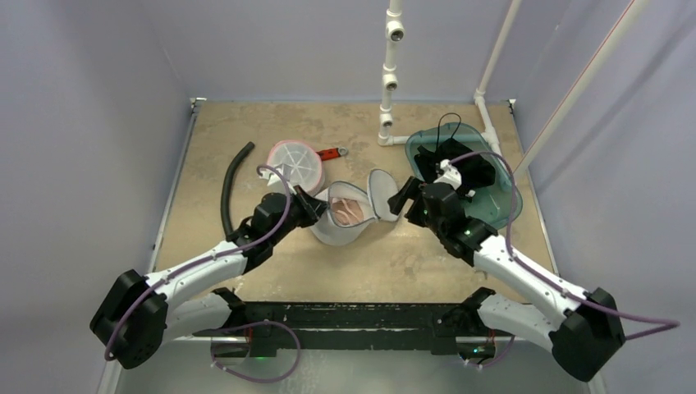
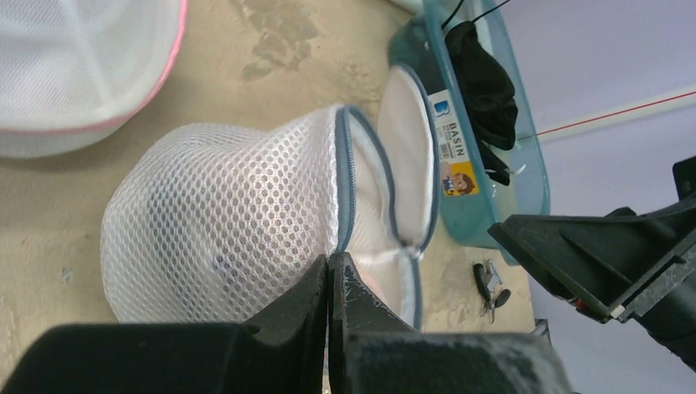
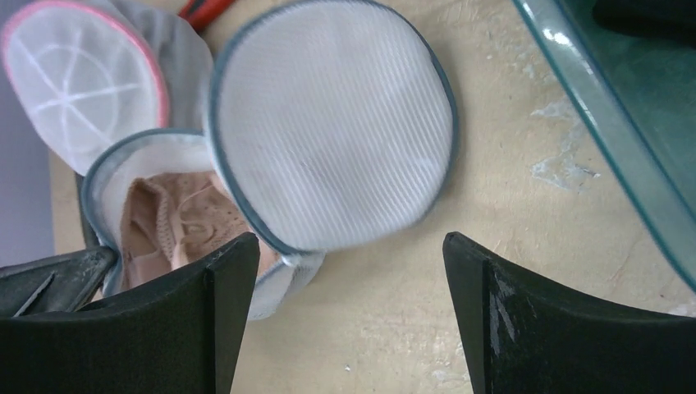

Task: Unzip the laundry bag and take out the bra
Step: Open the laundry bag at the center of the board.

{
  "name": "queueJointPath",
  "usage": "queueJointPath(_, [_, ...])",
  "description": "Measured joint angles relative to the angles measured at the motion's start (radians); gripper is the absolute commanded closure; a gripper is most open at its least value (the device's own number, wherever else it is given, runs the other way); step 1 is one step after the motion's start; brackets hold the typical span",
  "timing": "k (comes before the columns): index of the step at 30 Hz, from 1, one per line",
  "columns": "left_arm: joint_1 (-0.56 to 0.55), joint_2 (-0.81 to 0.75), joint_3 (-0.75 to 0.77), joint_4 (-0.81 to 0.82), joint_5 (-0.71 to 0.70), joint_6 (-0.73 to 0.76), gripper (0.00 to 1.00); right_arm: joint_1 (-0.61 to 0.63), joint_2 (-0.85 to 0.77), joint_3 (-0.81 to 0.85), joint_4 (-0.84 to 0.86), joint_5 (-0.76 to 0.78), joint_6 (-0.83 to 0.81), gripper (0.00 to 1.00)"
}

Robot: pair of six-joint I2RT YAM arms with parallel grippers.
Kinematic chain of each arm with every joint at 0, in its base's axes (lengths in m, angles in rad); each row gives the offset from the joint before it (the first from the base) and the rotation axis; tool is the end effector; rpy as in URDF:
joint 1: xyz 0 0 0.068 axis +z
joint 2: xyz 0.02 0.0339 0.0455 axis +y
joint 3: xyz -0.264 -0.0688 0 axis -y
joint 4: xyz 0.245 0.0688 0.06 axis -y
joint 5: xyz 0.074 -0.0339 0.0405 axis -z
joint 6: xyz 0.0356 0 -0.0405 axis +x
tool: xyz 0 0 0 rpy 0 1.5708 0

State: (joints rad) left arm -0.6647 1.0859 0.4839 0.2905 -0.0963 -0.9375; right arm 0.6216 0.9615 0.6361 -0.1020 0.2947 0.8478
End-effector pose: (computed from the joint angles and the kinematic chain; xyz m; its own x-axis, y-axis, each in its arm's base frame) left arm 0.1887 -0.1435 0.2242 -0.5796 -0.5652 -0.5871 0.1263 0.6495 -0.7498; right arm 0.1837 0.1189 0.2637 -0.4797 0.5390 -0.6924 0.0262 0.7975 0.6027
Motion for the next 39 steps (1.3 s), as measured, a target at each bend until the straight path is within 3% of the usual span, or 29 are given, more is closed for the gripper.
queueJointPath(10, [-0.004,-0.089,-0.101,0.034,-0.011,-0.066,1.00,0.010,0.265,0.233,-0.001,-0.017,-0.035,0.17])
queueJointPath(15, [-0.006,-0.098,-0.118,0.048,-0.012,-0.078,1.00,0.121,0.378,0.441,-0.044,0.061,-0.145,0.19])
queueJointPath(20, [-0.006,-0.098,-0.120,0.057,-0.012,-0.078,1.00,0.219,0.547,0.624,-0.101,0.139,-0.279,0.28])
queueJointPath(32, [-0.006,-0.090,-0.120,0.060,-0.012,-0.077,1.00,0.215,0.808,0.802,-0.246,0.244,-0.451,0.31])
queueJointPath(39, [-0.006,-0.089,-0.121,0.060,-0.012,-0.077,1.00,0.208,0.928,0.906,-0.269,0.283,-0.505,0.38])
